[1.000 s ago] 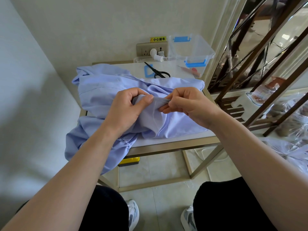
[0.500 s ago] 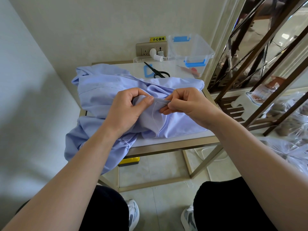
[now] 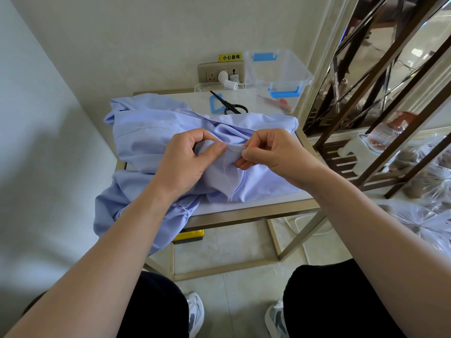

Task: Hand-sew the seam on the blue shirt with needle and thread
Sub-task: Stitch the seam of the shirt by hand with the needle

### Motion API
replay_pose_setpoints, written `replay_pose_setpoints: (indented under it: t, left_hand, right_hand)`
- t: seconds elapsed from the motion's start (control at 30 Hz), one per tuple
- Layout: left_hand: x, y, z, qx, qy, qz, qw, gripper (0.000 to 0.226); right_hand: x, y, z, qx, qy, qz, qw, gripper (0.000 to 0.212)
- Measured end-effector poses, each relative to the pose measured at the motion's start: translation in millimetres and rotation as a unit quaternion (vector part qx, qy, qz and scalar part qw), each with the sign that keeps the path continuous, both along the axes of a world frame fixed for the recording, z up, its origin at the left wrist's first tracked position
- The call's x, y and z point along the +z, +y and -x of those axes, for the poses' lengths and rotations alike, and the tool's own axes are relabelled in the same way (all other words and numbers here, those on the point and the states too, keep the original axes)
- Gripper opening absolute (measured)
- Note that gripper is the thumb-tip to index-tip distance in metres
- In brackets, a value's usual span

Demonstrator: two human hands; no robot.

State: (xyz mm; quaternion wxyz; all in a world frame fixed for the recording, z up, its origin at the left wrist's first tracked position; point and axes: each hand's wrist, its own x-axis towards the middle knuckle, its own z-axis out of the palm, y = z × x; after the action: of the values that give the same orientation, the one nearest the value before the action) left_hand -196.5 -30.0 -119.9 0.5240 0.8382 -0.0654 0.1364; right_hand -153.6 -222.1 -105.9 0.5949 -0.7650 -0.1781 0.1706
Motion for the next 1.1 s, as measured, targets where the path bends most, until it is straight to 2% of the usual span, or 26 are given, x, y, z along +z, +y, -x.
replay_pose_setpoints:
  t: [0.23,0.67,0.8,0.97,1.1]
  left_hand:
    - [1,0,-2,0.013,0.030,0.008,0.999,0.010]
    - [-1,3,-5,-0.051,0.072,0.090,0.992,0.020]
    - [-1,4,-5,-0.063,0.081,0.102,0.989,0.018]
    - [1,3,-4,-0.070,0.081,0.096,0.990,0.018]
    - [2,3,-3,-0.074,0.082,0.095,0.989,0.020]
  right_hand:
    - [-2,-3,-2,-0.002,0.003,-0.039,0.999,0.017]
    - [-11,-6,-7,0.031,0.036,-0.131,0.990,0.015]
    - [-15,-5,-8,0.048,0.052,-0.161,0.984,0.004]
    - [-16,-5,-9,0.060,0.061,-0.182,0.980,0.014]
    - [-16,-4,-9,0.064,0.070,-0.189,0.977,0.003]
